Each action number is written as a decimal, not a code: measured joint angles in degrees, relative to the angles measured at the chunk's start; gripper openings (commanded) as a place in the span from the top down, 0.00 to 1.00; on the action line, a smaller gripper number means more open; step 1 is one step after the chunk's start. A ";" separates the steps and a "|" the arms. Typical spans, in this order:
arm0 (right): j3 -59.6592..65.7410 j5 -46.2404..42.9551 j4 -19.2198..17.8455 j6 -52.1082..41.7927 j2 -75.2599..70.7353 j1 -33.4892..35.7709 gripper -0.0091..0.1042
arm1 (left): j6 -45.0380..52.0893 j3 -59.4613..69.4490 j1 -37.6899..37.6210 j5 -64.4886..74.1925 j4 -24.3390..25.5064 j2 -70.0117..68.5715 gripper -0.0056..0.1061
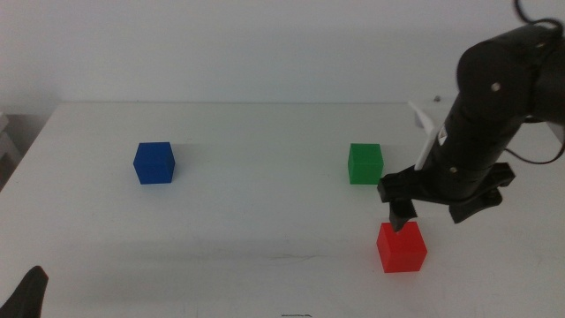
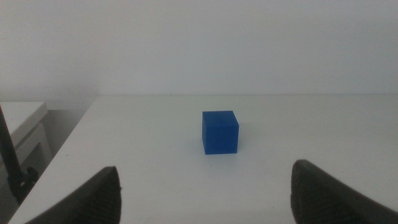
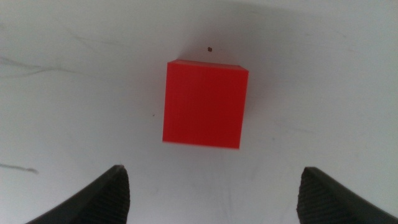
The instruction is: Stack red cubes first, then green, then blue cubes in a specific spot.
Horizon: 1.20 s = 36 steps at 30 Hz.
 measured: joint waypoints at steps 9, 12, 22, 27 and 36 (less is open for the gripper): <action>0.00 -4.66 0.00 0.00 6.54 0.00 0.12 | 0.00 0.00 0.00 0.00 0.00 0.00 0.11; 0.00 -4.92 0.00 0.00 8.74 0.00 0.12 | 0.00 0.00 0.00 0.00 0.00 0.00 0.11; -0.02 -6.63 -0.23 -0.22 14.01 -0.36 0.20 | 0.00 0.00 0.00 0.00 0.00 0.00 0.11; -0.02 -6.90 -0.23 -1.23 14.35 -0.49 0.58 | 0.00 0.00 0.00 0.00 0.00 0.00 0.11; -0.07 -6.45 -0.21 -1.02 13.97 -0.67 0.93 | 0.00 0.00 0.00 0.00 0.00 0.00 0.11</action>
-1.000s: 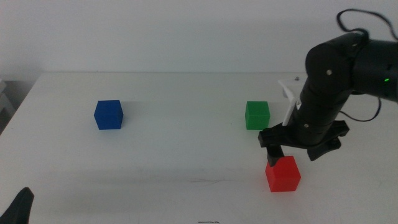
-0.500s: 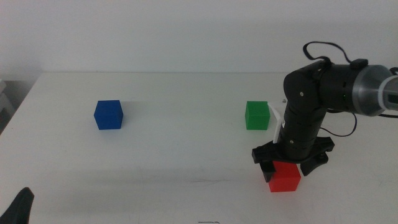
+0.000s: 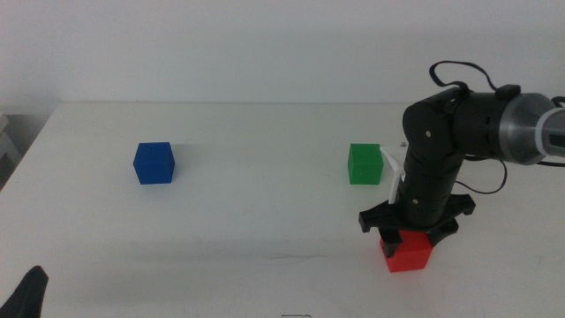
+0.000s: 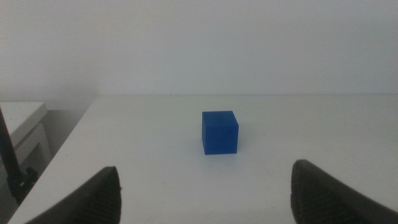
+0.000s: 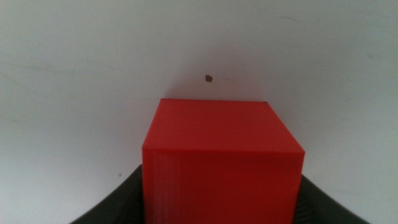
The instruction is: Stack red cubes first, then green, then blue cubes in a specific spot.
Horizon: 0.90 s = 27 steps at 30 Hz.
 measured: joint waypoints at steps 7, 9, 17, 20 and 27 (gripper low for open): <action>-4.31 5.38 -0.94 5.47 -2.20 0.62 0.93 | 0.00 0.00 0.00 0.00 0.00 0.00 0.11; -6.72 7.52 -1.32 7.76 -2.20 1.56 0.93 | 0.00 0.00 0.00 0.00 0.00 0.00 0.11; -15.90 10.31 -1.53 15.11 -0.61 6.44 0.93 | 0.00 0.00 0.00 0.00 0.00 0.00 0.11; -20.11 11.99 -1.70 16.82 2.11 8.23 0.93 | 0.00 0.00 0.00 0.00 0.00 0.00 0.11; -29.14 12.15 -1.77 18.65 9.96 12.85 0.93 | 0.00 0.00 0.00 0.00 0.00 0.00 0.11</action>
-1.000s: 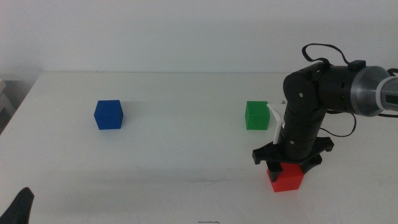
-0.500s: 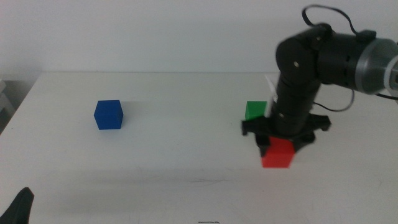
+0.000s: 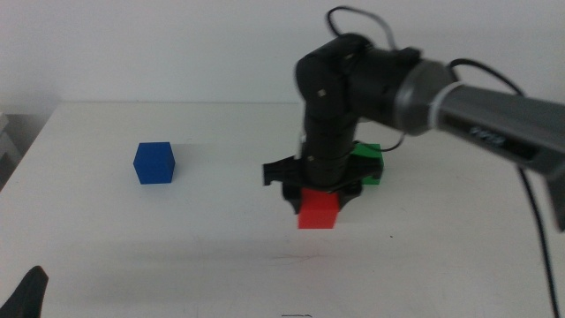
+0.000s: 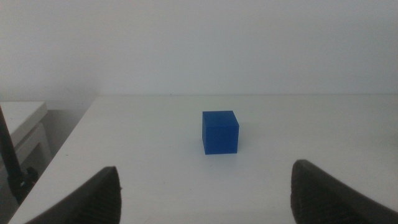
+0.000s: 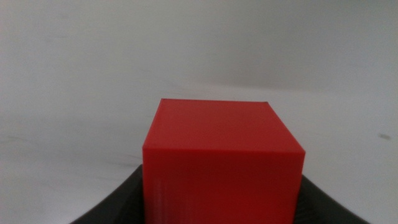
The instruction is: Stack red cubes first, then green, then blue cubes in a specific spot.
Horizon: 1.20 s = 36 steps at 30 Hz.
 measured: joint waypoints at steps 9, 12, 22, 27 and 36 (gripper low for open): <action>-4.14 0.00 0.97 1.90 4.88 2.18 0.93 | 0.00 0.00 0.00 0.00 0.00 0.00 0.11; -4.21 0.00 0.97 2.10 5.43 2.18 0.93 | 0.00 0.00 0.00 0.00 0.00 0.00 0.11; -4.25 -0.37 0.57 2.21 8.13 2.18 0.93 | 0.00 0.00 0.00 0.00 0.00 0.00 0.11; -4.27 -1.57 0.42 2.21 9.00 2.18 0.93 | 0.00 0.00 0.00 0.00 0.00 0.00 0.11; -4.72 -1.34 0.17 3.68 9.24 2.18 0.85 | 0.00 0.00 0.00 0.00 0.00 0.00 0.11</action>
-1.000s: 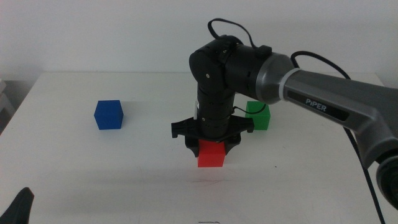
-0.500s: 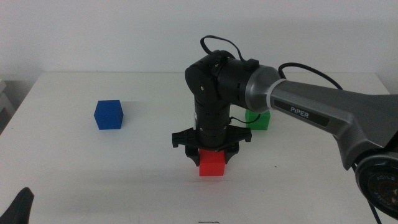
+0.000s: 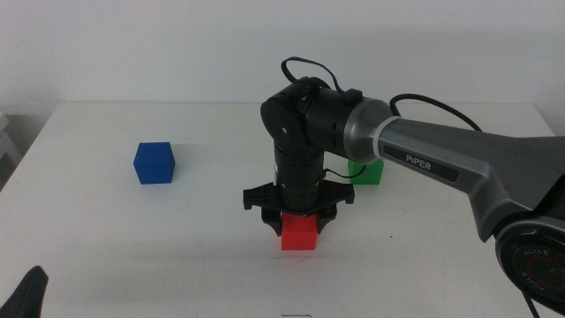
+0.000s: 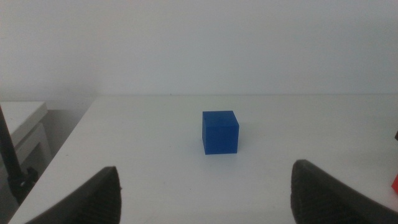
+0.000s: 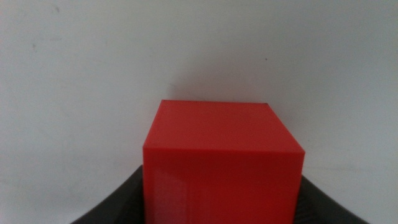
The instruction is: Stack red cubes first, then green, then blue cubes in a specific spot.
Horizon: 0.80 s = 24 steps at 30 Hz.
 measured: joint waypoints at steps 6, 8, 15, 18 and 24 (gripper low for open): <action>0.00 0.00 -0.14 0.88 0.04 0.00 0.39 | 0.00 0.00 0.00 0.00 0.00 0.00 0.11; 0.00 0.00 -0.14 0.53 0.18 0.00 0.28 | 0.00 0.00 0.00 0.00 0.00 0.00 0.11; 0.00 -0.15 0.12 0.20 0.23 0.00 0.09 | 0.00 0.00 0.00 0.00 0.00 0.00 0.11; -0.08 0.78 0.31 -1.16 -1.05 0.00 0.09 | 0.00 0.00 0.00 0.00 0.00 0.00 0.11; -2.95 1.50 -2.57 -6.65 -8.95 -0.03 0.09 | 0.00 0.00 0.00 0.00 0.00 0.00 0.11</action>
